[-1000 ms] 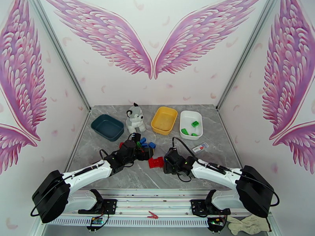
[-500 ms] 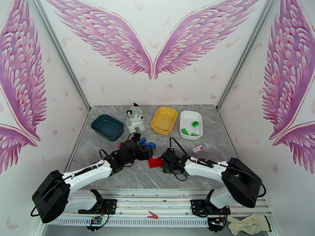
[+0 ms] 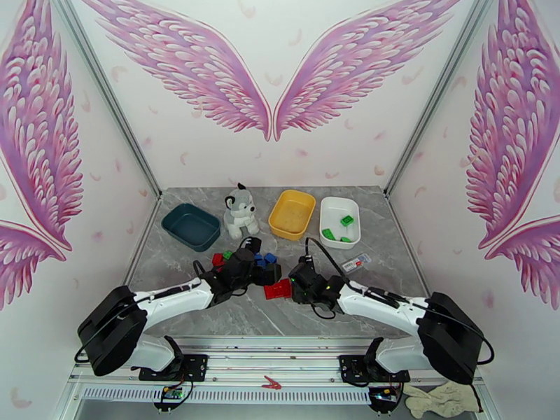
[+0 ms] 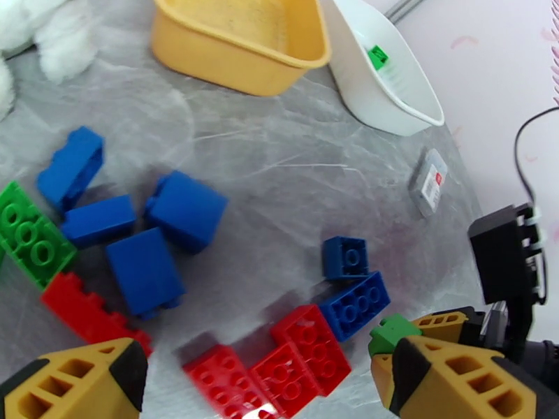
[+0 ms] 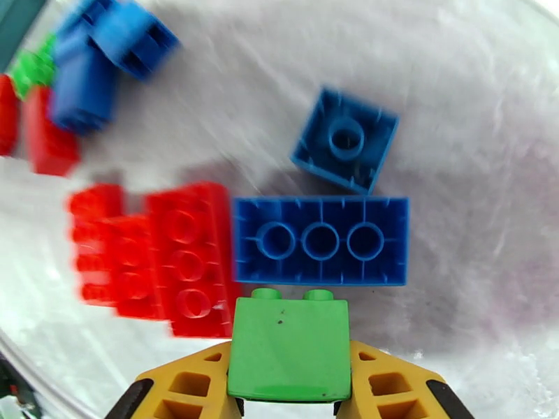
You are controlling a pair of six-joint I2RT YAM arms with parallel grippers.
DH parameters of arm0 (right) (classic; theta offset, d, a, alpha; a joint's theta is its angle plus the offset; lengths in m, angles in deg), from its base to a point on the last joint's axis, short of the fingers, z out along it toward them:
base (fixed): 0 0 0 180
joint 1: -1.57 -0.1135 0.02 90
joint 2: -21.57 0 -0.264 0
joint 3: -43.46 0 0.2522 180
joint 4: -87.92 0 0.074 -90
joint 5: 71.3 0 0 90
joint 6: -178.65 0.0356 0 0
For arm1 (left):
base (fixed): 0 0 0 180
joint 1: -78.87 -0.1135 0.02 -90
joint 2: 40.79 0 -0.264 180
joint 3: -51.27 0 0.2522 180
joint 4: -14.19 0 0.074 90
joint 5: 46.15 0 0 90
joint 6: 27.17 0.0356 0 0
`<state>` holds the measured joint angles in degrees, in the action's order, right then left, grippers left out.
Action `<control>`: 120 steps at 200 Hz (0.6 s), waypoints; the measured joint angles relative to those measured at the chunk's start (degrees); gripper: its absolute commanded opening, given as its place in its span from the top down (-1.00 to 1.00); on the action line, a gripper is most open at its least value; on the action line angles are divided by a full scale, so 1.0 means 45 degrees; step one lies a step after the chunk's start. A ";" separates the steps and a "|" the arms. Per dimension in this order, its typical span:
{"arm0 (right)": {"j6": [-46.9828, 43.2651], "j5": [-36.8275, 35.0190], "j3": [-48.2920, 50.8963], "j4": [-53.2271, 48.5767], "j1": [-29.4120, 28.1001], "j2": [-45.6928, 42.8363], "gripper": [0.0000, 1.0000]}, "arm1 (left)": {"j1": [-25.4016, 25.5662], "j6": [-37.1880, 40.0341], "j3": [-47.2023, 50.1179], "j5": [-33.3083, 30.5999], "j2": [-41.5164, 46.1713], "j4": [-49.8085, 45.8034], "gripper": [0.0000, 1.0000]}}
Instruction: Sort the legos into containers by color
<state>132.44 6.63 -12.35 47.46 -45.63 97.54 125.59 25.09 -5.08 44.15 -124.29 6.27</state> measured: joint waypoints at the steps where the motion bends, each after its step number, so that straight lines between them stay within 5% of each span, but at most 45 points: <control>1: -0.0019 0.0005 -0.0039 -0.0024 0.0049 -0.0034 0.42 | 0.0019 0.0005 -0.0063 0.0000 -0.0029 -0.0005 -0.96; 56: -0.0364 -0.0078 -0.2356 -0.0053 0.3468 0.0092 0.43 | 0.0097 -0.0044 -0.1996 -0.0811 -0.0160 -0.0005 -0.97; 92: -0.0355 0.0117 -0.4129 0.0291 0.5576 0.1831 0.43 | 0.0102 0.0185 -0.5202 -0.0622 -0.2123 -0.0015 -0.97; 120: -0.0350 0.0617 -0.5508 0.0413 0.7334 0.3575 0.41 | 0.0121 0.0481 -0.5566 -0.0549 -0.2671 -0.0379 -0.97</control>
<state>130.86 9.40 -37.13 49.32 -12.62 113.62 126.14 27.26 -30.13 41.68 -136.31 4.57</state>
